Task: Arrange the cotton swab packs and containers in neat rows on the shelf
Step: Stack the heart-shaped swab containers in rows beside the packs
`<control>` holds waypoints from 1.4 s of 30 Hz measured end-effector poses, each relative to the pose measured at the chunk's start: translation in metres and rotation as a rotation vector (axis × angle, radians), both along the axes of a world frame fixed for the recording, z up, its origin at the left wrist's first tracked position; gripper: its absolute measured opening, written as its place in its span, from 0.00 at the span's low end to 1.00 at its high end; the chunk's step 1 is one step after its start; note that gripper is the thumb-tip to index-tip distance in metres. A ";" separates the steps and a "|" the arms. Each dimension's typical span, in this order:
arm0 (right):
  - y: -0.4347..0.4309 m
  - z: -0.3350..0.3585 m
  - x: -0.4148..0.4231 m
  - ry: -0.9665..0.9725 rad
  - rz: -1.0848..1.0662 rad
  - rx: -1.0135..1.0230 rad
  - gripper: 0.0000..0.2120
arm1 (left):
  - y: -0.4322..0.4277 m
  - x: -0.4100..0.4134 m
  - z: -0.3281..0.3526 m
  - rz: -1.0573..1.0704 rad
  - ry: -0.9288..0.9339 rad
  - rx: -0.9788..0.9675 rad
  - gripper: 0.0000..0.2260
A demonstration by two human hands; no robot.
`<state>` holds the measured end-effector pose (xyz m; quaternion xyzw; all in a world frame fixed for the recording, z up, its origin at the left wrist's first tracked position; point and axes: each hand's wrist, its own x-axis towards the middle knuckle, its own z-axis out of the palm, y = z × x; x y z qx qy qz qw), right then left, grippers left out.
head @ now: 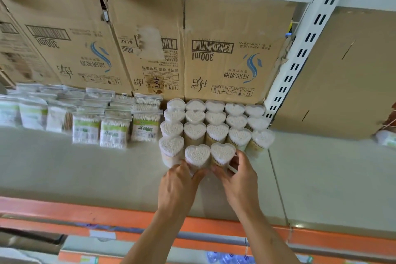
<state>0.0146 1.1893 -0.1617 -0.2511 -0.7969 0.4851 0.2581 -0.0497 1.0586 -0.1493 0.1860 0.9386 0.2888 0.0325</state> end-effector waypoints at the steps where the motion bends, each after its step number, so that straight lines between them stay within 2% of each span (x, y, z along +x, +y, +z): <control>1: 0.000 0.000 -0.002 0.002 -0.002 -0.003 0.29 | 0.000 -0.001 0.002 -0.001 0.007 -0.020 0.19; 8: -0.002 -0.002 -0.012 0.014 -0.020 0.009 0.28 | -0.004 -0.012 0.007 -0.001 0.058 -0.179 0.23; 19: -0.002 0.005 -0.007 -0.025 0.008 -0.007 0.33 | 0.000 -0.014 0.008 -0.001 -0.002 -0.197 0.22; 23: -0.001 0.008 0.007 -0.119 -0.056 0.048 0.31 | -0.006 -0.011 0.012 -0.045 0.000 -0.244 0.22; 28: 0.008 0.012 0.035 -0.207 -0.238 0.182 0.23 | 0.001 0.008 0.027 -0.147 0.123 -0.071 0.12; 32: 0.021 0.018 0.071 -0.272 -0.385 0.247 0.22 | 0.022 0.026 0.019 -0.281 0.205 0.088 0.06; 36: 0.038 0.022 0.111 -0.332 -0.449 0.225 0.25 | 0.045 0.044 0.010 -0.401 0.255 0.095 0.14; 42: 0.081 0.023 0.162 -0.408 -0.572 0.190 0.27 | 0.098 0.082 0.009 -0.517 0.282 -0.104 0.23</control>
